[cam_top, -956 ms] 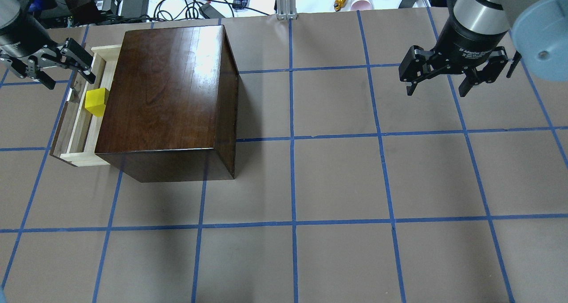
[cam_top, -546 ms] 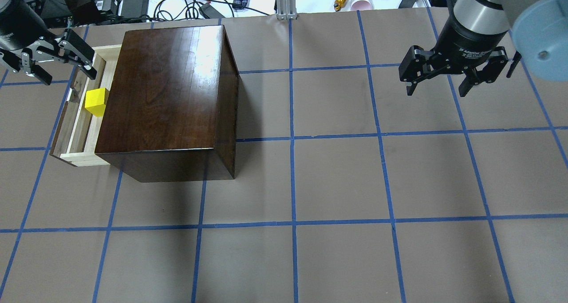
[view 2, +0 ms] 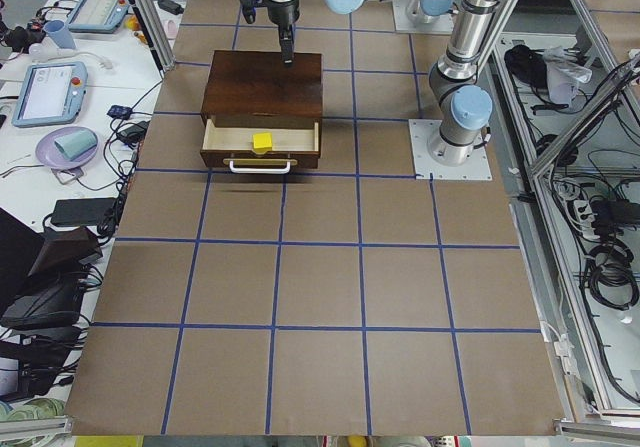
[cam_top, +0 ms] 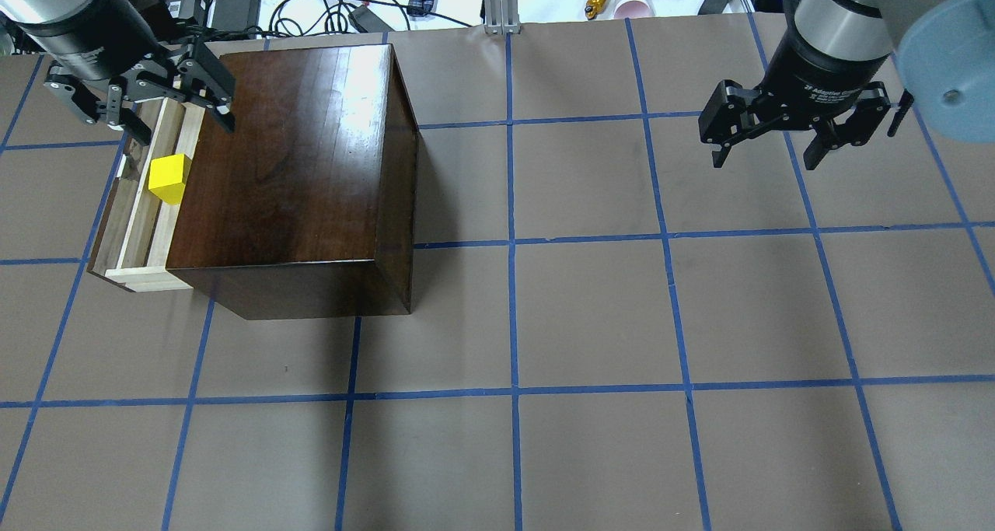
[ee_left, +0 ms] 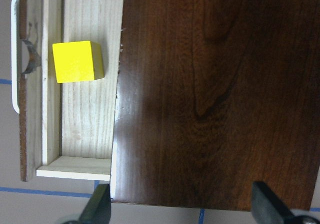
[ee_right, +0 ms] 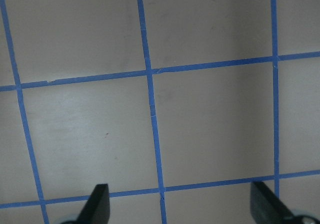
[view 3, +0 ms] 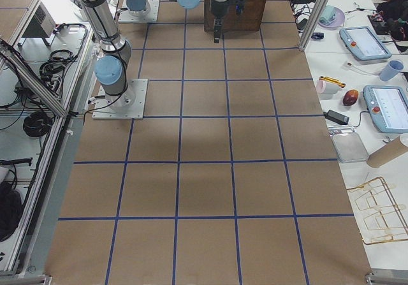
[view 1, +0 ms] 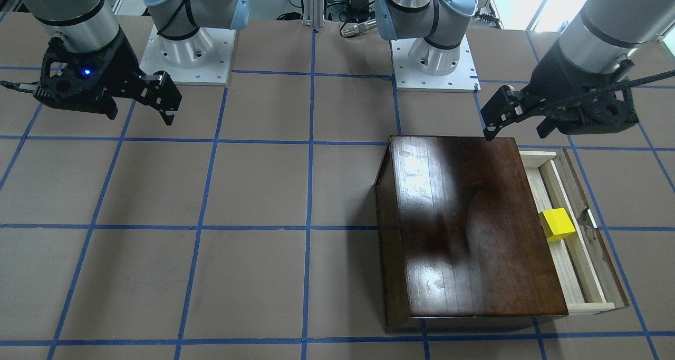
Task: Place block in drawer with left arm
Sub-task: 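Raise the left gripper out of the drawer toward the cabinet top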
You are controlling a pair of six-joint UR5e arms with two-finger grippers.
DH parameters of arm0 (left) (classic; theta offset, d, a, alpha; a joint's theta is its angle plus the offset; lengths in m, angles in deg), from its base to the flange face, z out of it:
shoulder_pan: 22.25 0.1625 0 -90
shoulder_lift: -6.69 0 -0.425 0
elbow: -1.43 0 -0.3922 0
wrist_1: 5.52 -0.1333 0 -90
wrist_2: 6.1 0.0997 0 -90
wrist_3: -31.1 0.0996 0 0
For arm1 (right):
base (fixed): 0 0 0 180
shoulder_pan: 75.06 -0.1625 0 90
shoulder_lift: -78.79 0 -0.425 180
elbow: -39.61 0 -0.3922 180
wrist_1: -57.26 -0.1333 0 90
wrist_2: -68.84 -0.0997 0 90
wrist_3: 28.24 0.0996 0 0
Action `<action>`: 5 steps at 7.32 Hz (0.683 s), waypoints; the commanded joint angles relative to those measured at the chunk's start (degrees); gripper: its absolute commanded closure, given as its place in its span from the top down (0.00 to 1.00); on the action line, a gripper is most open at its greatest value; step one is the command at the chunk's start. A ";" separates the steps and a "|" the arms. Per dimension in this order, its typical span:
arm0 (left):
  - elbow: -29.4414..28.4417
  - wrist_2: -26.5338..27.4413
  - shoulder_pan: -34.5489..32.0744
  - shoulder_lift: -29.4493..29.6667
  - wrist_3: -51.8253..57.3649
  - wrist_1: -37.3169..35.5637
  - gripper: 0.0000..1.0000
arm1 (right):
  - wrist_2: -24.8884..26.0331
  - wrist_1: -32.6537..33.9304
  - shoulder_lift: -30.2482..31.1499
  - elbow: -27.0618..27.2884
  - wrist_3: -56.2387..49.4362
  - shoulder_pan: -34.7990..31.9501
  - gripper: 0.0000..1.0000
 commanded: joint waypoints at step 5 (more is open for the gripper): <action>-0.10 0.20 -7.07 -0.02 0.02 -0.72 1.00 | 0.00 0.00 0.00 0.06 0.00 0.00 1.00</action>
